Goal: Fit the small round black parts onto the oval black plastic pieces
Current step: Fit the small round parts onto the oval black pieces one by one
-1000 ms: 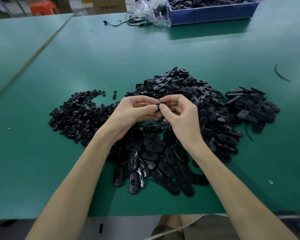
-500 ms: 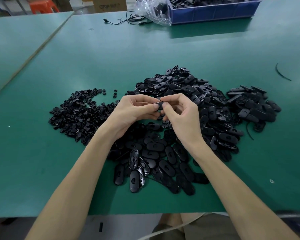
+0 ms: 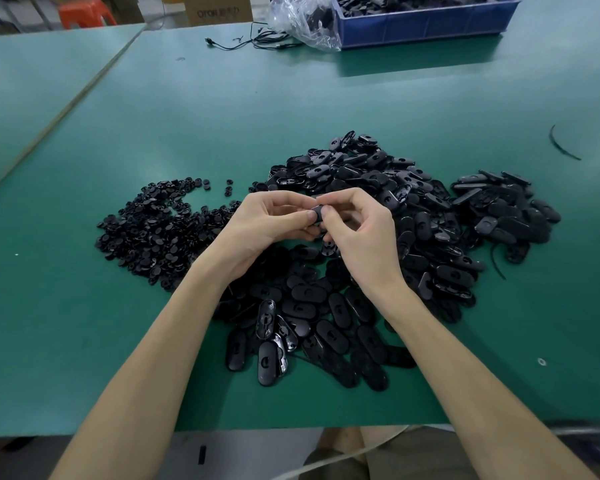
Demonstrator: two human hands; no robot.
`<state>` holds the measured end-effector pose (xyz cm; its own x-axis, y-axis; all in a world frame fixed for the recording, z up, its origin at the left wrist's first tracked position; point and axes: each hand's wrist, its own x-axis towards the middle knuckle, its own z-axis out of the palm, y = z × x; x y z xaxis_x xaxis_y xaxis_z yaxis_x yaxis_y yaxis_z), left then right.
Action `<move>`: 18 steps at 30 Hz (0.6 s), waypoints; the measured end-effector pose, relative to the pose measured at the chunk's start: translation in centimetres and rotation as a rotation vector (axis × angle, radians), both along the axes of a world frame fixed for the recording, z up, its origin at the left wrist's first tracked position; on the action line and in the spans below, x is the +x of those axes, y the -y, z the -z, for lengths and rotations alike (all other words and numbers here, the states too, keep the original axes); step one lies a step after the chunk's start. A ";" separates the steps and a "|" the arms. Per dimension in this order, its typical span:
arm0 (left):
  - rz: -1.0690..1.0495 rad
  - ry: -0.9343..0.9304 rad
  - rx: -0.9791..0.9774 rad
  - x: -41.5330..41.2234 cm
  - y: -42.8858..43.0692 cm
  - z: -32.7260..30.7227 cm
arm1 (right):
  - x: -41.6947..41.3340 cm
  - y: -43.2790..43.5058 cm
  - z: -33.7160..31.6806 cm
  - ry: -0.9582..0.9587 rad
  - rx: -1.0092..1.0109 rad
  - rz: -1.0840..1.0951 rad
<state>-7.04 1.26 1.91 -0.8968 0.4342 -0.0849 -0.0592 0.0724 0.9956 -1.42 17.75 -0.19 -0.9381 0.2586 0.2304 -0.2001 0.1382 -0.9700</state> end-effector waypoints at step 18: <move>-0.120 -0.115 -0.143 0.9 -1.2 -0.3 | -0.1 0.0 0.3 0.018 0.008 -0.005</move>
